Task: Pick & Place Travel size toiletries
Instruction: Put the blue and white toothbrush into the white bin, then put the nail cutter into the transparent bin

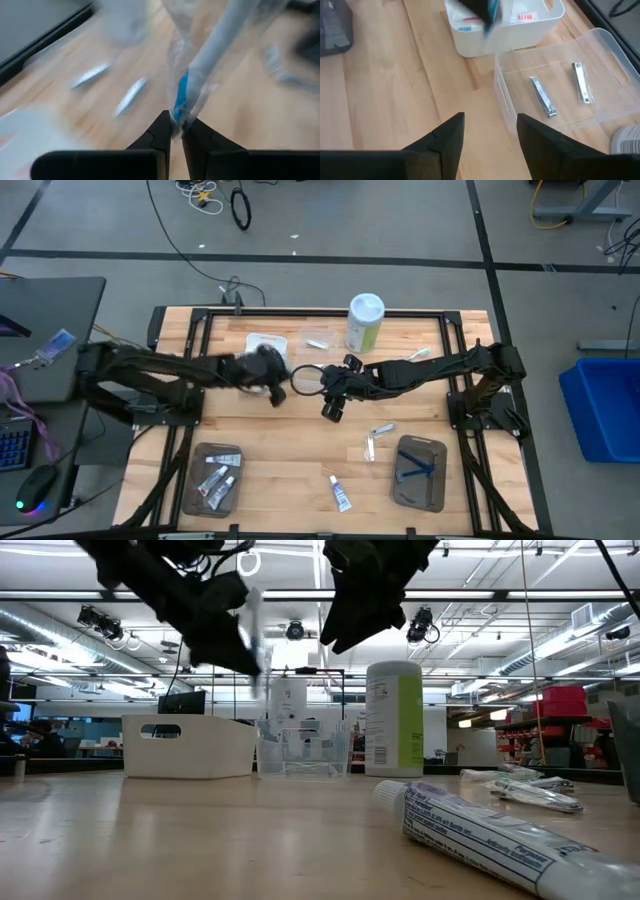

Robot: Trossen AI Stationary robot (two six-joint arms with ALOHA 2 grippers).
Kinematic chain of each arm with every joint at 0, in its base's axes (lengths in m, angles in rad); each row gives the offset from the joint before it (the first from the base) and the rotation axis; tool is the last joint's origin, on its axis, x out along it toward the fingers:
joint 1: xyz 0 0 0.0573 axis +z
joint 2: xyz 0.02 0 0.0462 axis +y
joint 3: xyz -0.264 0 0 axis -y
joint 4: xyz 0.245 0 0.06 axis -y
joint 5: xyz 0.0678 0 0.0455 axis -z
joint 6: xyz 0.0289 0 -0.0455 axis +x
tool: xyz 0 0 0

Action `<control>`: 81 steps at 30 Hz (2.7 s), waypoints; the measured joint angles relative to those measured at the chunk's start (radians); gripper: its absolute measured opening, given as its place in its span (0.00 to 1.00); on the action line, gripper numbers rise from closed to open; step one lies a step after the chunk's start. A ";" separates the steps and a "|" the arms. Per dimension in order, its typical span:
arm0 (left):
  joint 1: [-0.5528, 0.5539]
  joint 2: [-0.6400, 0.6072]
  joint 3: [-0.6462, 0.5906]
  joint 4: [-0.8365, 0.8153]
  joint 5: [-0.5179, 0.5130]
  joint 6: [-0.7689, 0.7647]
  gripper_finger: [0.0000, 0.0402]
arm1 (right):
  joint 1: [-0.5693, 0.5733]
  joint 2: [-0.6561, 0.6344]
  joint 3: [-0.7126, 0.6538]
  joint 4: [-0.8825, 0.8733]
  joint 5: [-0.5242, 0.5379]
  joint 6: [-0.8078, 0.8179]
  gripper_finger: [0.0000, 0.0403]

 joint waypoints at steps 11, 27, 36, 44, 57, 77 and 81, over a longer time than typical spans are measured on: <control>0.326 -0.025 0.181 -0.639 0.050 0.010 0.09 | 0.000 0.000 0.000 0.002 -0.027 0.050 0.47; 0.413 0.250 0.174 -0.705 0.072 0.203 0.22 | 0.000 -0.002 -0.020 0.010 -0.034 0.050 0.45; 0.411 0.251 0.174 -0.705 0.243 0.285 0.27 | 0.000 -0.002 -0.103 0.009 -0.034 0.049 0.45; 0.411 0.220 0.246 -0.751 0.307 0.378 0.25 | -0.010 -0.017 -0.094 -0.139 -0.027 0.051 0.47; 0.387 0.125 0.362 -0.619 0.328 0.369 0.27 | -0.064 -0.035 -0.143 -0.278 -0.313 0.085 0.63; 0.089 0.130 0.225 -0.111 0.467 0.164 0.21 | 0.037 -0.034 -0.383 -0.305 -0.438 -0.043 0.57; 0.027 0.130 0.225 -0.086 0.432 0.146 0.22 | 0.056 -0.034 -0.436 -0.261 -0.366 -0.086 0.54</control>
